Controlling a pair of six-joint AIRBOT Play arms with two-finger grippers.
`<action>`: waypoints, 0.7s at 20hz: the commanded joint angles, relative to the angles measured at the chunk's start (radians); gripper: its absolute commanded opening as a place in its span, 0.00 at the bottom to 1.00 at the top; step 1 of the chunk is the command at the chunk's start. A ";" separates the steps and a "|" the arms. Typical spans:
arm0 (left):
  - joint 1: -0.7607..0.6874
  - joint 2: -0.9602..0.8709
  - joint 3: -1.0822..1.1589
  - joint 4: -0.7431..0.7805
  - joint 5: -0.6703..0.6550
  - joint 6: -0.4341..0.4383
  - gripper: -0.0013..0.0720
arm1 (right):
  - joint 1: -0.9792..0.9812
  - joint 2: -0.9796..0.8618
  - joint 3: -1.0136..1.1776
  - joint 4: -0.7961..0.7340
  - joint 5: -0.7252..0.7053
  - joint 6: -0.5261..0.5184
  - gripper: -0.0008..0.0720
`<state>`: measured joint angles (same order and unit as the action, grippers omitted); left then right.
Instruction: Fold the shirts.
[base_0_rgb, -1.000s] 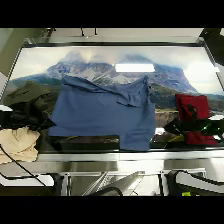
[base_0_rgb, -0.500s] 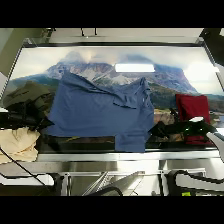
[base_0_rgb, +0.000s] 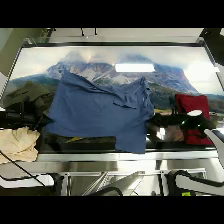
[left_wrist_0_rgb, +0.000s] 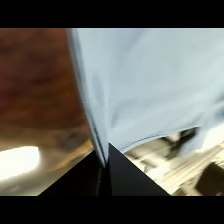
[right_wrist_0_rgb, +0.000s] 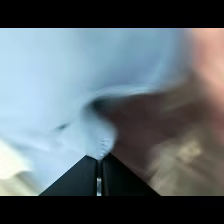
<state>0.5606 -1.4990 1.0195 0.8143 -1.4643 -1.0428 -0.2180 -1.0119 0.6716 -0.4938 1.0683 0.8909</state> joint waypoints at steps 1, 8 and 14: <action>0.027 0.122 0.003 -0.395 -0.084 0.118 0.03 | 0.002 0.140 0.158 0.114 0.066 -0.024 0.03; 0.145 0.534 0.157 -1.503 -0.391 0.200 0.03 | 0.002 0.571 0.684 0.080 -0.100 -0.108 0.03; 0.285 0.652 0.503 -1.451 -0.389 0.136 0.03 | 0.002 0.658 0.828 -0.048 -0.156 -0.190 0.03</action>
<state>0.8024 -0.8928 1.3998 -0.5858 -1.8374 -0.8837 -0.2169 -0.3847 1.4403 -0.4946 0.9504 0.7567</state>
